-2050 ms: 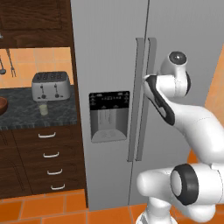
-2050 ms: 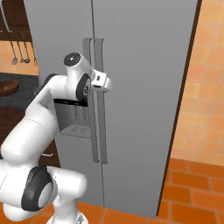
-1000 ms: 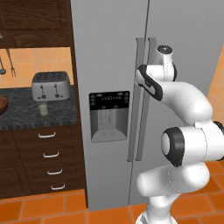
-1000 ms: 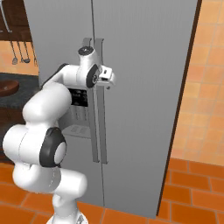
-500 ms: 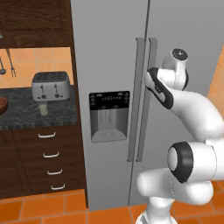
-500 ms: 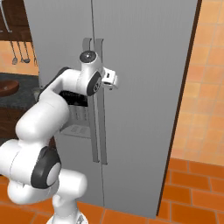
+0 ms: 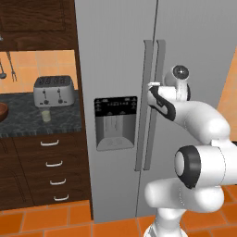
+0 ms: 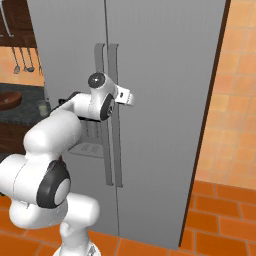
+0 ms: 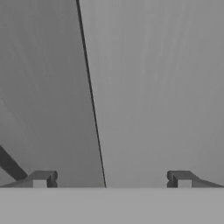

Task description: Grab a lemon wedge from the fridge and one ice cube from the ice bowl, and put them in the glass of lemonade.

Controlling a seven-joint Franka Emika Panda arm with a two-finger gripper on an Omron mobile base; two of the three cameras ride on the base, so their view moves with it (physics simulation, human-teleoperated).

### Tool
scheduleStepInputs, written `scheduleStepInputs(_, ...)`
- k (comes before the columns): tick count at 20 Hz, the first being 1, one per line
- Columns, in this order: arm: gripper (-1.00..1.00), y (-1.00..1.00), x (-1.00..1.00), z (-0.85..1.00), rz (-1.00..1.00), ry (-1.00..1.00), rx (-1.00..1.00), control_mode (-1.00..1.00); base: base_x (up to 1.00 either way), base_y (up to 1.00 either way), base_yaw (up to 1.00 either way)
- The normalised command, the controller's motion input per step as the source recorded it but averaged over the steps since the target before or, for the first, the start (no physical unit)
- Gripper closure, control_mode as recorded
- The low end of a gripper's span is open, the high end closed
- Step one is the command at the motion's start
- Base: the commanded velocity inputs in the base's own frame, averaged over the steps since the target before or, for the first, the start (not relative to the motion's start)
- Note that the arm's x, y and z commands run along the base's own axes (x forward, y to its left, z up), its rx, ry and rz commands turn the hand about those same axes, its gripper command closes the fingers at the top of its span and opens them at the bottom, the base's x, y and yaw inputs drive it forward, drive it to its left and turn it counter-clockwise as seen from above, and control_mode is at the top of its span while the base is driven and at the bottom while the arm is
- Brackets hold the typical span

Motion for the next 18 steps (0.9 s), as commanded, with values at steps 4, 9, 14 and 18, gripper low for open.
scheduleStepInputs(4, -1.00, 0.00, 0.11, -0.01, 0.00, -0.15, 0.00, -1.00, 0.00, 0.00, 0.00)
scheduleStepInputs(9, -1.00, 0.02, 0.27, 0.00, 0.00, 0.00, 0.00, -1.00, 0.00, 0.00, 0.00)
scheduleStepInputs(14, -1.00, 0.20, 0.04, 0.00, 0.00, 0.00, 0.00, -1.00, 0.00, 0.00, 0.00)
scheduleStepInputs(18, -1.00, 0.17, 0.37, -0.04, -0.01, 0.00, 0.00, -1.00, 0.00, 0.00, 0.00)
